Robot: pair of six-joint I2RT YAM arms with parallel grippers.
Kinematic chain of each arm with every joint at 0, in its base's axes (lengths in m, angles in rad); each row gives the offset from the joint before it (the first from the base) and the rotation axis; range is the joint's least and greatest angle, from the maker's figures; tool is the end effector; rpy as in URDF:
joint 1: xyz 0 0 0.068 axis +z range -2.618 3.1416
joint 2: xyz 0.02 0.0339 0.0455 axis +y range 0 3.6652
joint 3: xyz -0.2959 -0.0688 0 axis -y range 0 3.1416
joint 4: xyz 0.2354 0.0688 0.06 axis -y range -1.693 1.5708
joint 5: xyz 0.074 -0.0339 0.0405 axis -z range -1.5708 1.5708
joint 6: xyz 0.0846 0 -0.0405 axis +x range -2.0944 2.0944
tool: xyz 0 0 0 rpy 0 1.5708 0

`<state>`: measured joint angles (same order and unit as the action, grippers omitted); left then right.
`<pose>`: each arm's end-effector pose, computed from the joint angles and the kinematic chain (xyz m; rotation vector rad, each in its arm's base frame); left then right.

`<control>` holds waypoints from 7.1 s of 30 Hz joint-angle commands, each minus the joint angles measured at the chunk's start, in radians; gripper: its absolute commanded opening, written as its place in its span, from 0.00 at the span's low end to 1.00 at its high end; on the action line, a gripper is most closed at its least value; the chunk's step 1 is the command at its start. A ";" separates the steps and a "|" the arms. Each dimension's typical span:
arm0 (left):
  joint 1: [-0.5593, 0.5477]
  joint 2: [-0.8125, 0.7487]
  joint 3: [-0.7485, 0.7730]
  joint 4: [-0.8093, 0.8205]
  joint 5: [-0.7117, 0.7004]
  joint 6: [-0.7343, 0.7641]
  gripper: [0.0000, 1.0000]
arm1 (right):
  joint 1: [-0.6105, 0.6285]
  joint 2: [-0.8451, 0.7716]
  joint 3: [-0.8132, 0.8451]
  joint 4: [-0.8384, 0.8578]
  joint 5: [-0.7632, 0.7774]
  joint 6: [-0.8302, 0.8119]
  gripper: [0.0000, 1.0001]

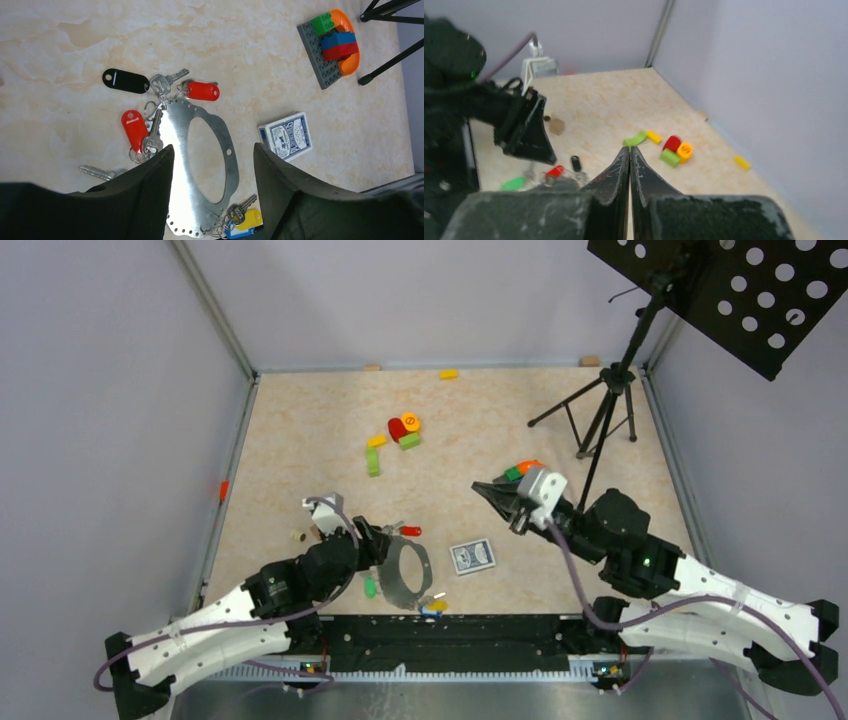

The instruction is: Remove the keys from the keyring

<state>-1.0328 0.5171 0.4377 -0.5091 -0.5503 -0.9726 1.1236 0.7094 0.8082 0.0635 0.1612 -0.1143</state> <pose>0.1014 -0.0836 0.2198 -0.2540 2.1105 -0.6284 0.0898 0.1558 0.4146 -0.7255 1.2550 0.7192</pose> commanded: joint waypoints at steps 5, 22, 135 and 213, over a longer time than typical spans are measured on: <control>0.002 -0.126 -0.012 0.070 -0.057 0.082 0.61 | 0.011 -0.002 0.275 -0.345 -0.607 -0.936 0.00; 0.001 -0.204 -0.040 0.167 -0.062 0.260 0.62 | 0.011 0.015 0.386 -0.447 -0.718 -1.323 0.00; 0.352 0.407 -0.059 -0.115 0.381 -0.248 0.32 | 0.011 0.360 -0.167 -0.243 0.012 0.841 0.11; 0.352 0.429 0.061 -0.021 0.355 -0.059 0.75 | 0.011 0.082 -0.300 -0.195 0.144 0.807 0.12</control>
<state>-0.6823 0.8871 0.5098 -0.4660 -0.2264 -0.8730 1.1252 0.7631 0.4778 -0.1207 0.3019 0.6750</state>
